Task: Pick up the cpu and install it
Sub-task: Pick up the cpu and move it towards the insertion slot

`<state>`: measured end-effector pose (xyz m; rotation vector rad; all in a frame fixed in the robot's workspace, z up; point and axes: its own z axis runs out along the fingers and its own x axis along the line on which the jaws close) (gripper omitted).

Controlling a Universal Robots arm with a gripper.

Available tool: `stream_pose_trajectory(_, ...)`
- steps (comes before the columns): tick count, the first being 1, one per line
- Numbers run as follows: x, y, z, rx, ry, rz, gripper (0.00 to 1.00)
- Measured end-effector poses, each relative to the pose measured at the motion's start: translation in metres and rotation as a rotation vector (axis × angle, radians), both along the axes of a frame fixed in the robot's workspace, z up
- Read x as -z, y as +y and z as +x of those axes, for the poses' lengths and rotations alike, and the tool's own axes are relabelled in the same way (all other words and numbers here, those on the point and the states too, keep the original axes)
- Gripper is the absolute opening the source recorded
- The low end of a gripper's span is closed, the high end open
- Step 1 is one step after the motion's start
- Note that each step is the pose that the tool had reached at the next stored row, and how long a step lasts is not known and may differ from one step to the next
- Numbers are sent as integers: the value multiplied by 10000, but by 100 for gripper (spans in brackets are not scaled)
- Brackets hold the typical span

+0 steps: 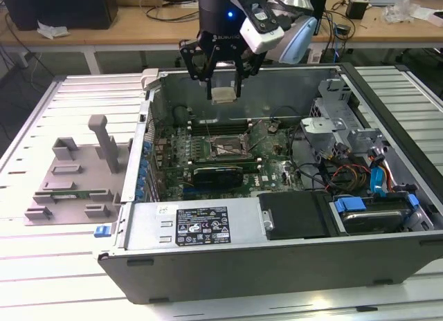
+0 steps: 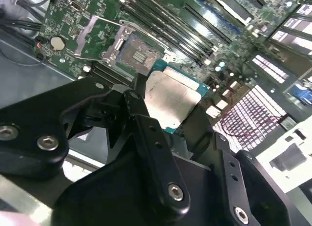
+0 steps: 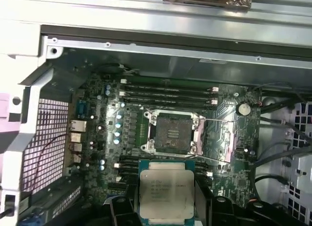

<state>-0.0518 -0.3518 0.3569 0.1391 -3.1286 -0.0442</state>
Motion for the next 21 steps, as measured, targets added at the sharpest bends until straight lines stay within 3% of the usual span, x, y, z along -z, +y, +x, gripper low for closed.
stream_pose_trajectory(11,288,45,382,-1,0,0,55)
stream_pose_trajectory(14,361,100,447,-2,0,-1,55)
stream_pose_trajectory(17,443,192,453,-37,-11,-2,55)
stream_pose_trajectory(21,505,269,453,-79,-19,-3,55)
